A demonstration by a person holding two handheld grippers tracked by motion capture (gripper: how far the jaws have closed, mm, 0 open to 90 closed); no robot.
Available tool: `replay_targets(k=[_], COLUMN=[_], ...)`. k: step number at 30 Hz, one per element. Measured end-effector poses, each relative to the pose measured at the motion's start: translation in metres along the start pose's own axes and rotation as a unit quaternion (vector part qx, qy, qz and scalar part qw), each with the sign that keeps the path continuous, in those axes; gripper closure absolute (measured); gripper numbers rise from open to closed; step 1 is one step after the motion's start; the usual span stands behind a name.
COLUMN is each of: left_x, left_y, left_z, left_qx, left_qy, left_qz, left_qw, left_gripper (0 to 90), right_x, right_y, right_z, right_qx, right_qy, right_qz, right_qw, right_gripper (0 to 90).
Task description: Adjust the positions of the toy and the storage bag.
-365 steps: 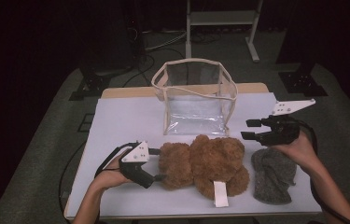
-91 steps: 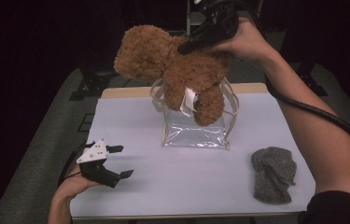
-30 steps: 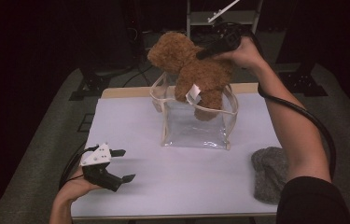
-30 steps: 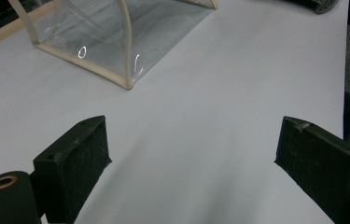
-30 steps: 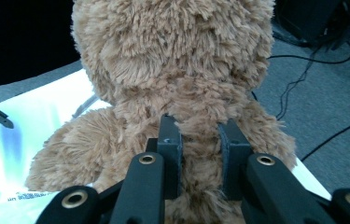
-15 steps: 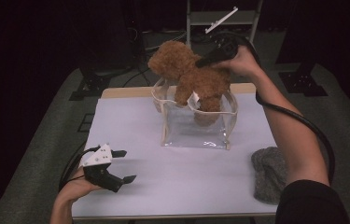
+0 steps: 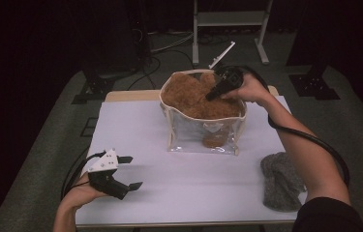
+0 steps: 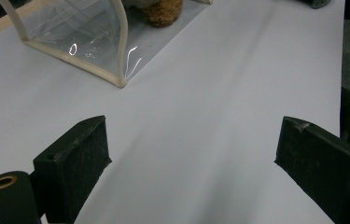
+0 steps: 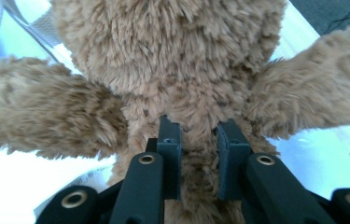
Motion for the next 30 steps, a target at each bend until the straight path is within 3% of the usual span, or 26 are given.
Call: replay_targets(k=[6,10,12,20,22,26,30], left_x=[0.0,-0.001,-0.001,0.0,0.0,0.0,-0.001], left_y=[0.0,0.001,0.001,0.0,0.001,0.001,0.001], left_z=[0.0,0.0,0.001,0.002,0.001,0.0,0.0], left_qx=[-0.001,-0.002,0.002,0.003,0.001,0.001,0.0], left_qy=[-0.003,-0.002,-0.001,-0.002,-0.001,-0.001,-0.003], left_qz=[-0.001,-0.001,-0.001,-0.002,-0.002,-0.003,-0.002], left_qw=[1.0,1.0,1.0,1.0,1.0,1.0,1.0], left_gripper=[8.9,8.9,8.9,8.9,8.9,8.9,8.9], right_x=[-0.007,-0.02,-0.023,-0.007,-0.003,0.007,0.024], right_y=[0.003,0.004,0.007,0.027,0.03,0.034,0.036], right_z=[0.002,0.014,0.022,0.063,0.07,0.083,0.084], right_qx=[-0.013,-0.007,-0.013,-0.034,-0.035,-0.034,-0.034], right_qy=[-0.017,-0.076,-0.088,-0.137,-0.146,-0.161,-0.139], right_qz=[0.003,0.025,0.024,0.028,0.027,0.028,0.015], right_qw=[0.9998,0.9968,0.9957,0.9896,0.9883,0.9859,0.9896], right_gripper=[59.0,53.7,51.7,50.1,50.3,59.0,73.3])
Point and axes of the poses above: each handheld gripper's, and its own axes: x roughly forward along the jaws, z roughly out of its top, y roughly to its left, the point moved 4 cm from there along x, roughly forward along the jaws, and after that the axes turned 9 degrees about -z, right-handed, at the moved point
